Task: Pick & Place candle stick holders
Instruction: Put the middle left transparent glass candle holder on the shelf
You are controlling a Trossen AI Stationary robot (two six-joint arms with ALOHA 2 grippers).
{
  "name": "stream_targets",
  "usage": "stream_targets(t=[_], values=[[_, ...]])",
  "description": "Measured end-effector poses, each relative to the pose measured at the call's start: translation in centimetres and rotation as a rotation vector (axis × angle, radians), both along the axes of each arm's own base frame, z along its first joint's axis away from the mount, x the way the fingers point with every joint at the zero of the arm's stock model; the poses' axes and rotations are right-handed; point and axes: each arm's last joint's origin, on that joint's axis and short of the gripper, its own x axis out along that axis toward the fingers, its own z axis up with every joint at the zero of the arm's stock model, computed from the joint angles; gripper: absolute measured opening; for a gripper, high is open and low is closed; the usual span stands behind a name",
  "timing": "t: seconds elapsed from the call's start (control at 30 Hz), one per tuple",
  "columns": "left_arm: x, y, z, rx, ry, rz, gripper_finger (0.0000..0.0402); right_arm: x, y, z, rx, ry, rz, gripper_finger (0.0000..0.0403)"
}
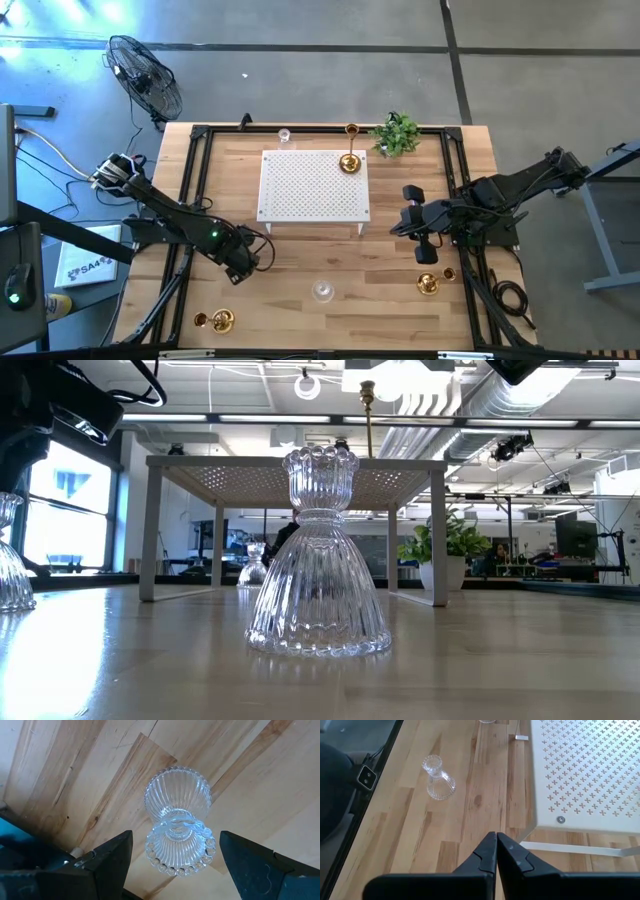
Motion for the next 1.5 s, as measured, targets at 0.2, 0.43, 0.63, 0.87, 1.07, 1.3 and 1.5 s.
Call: stream_targets(t=[0.2,0.43,0.63,0.87,1.07,1.3,1.5], values=[[0.0,0.0,0.0,0.0,0.0,0.0,0.0294,0.02,0.0,0.02,0.003,-0.003,-0.003,0.0003],[0.0,0.0,0.0,0.0,0.0,0.0,0.0294,0.06,0.0,0.07,0.001,-0.01,-0.008,0.0011],[0.0,0.0,0.0,0.0,0.0,0.001,0.0294,0.06,-0.01,0.06,0.001,-0.009,-0.008,0.0012],[0.0,0.0,0.0,0.0,0.0,0.001,0.0294,0.05,0.01,0.05,0.004,-0.008,-0.005,0.0012],[0.0,0.0,0.0,0.0,0.0,0.001,0.0294,0.05,0.02,0.05,0.005,-0.007,-0.002,0.0012],[0.0,0.0,0.0,0.0,0.0,0.0,0.0294,0.05,0.01,0.05,0.005,-0.007,-0.002,0.0012],[0.0,0.0,0.0,0.0,0.0,0.001,0.0294,0.05,0.01,0.05,0.005,-0.007,-0.002,0.0012]])
